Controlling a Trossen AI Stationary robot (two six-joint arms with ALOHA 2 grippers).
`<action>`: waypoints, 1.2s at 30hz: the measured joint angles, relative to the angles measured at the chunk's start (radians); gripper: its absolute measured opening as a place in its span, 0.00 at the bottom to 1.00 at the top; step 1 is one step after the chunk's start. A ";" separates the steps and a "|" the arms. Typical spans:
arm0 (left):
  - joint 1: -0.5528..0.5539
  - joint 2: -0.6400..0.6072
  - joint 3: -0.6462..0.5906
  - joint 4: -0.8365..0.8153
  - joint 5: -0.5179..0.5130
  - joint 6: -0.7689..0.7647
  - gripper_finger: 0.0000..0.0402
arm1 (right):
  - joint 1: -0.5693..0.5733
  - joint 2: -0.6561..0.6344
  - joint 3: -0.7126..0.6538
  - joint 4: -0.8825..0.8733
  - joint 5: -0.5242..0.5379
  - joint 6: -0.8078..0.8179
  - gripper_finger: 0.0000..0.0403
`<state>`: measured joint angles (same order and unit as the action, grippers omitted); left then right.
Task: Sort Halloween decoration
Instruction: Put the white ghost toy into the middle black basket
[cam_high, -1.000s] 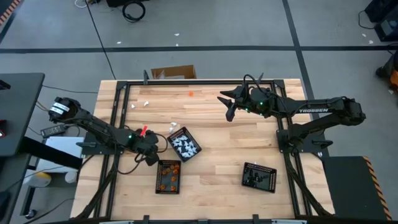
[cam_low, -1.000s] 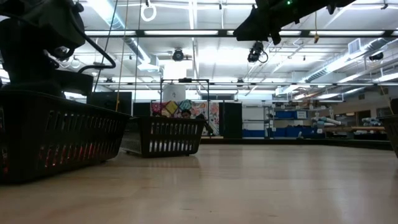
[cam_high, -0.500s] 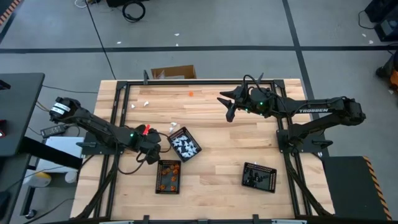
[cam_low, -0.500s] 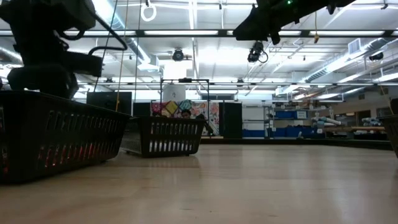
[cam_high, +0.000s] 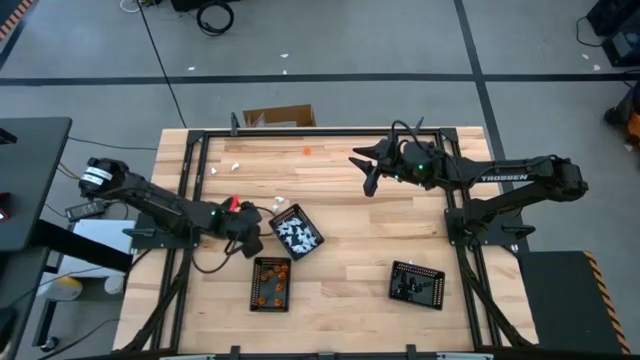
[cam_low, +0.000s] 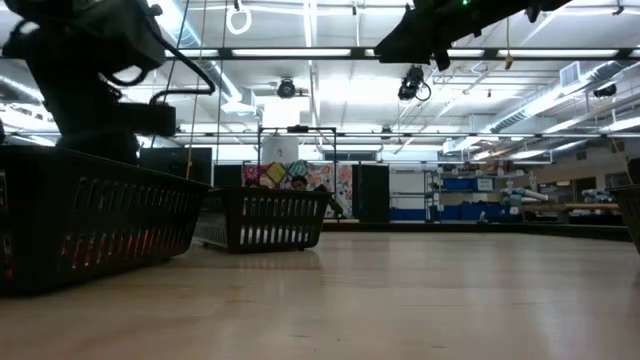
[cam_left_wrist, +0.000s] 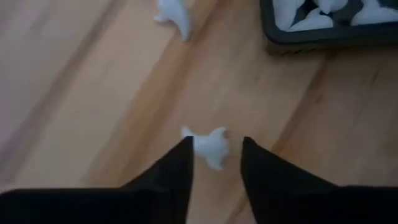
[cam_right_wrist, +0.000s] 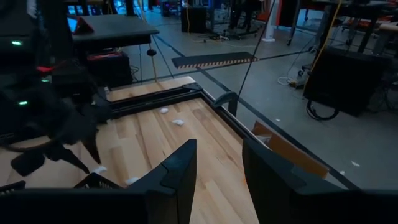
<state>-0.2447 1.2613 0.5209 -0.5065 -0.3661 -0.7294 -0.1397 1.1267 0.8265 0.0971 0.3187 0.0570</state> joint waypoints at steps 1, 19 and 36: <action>0.017 0.000 -0.006 0.020 0.025 0.000 0.37 | 0.004 0.000 0.000 0.000 0.000 0.000 0.33; 0.169 0.015 -0.058 0.112 0.149 0.006 0.53 | 0.014 0.000 0.000 0.000 0.000 -0.034 0.33; 0.186 0.012 -0.091 0.100 0.174 -0.015 0.29 | 0.014 0.000 0.000 0.007 0.000 -0.034 0.33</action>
<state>-0.0589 1.2732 0.4297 -0.4063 -0.1925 -0.7440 -0.1253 1.1267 0.8265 0.1041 0.3191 0.0231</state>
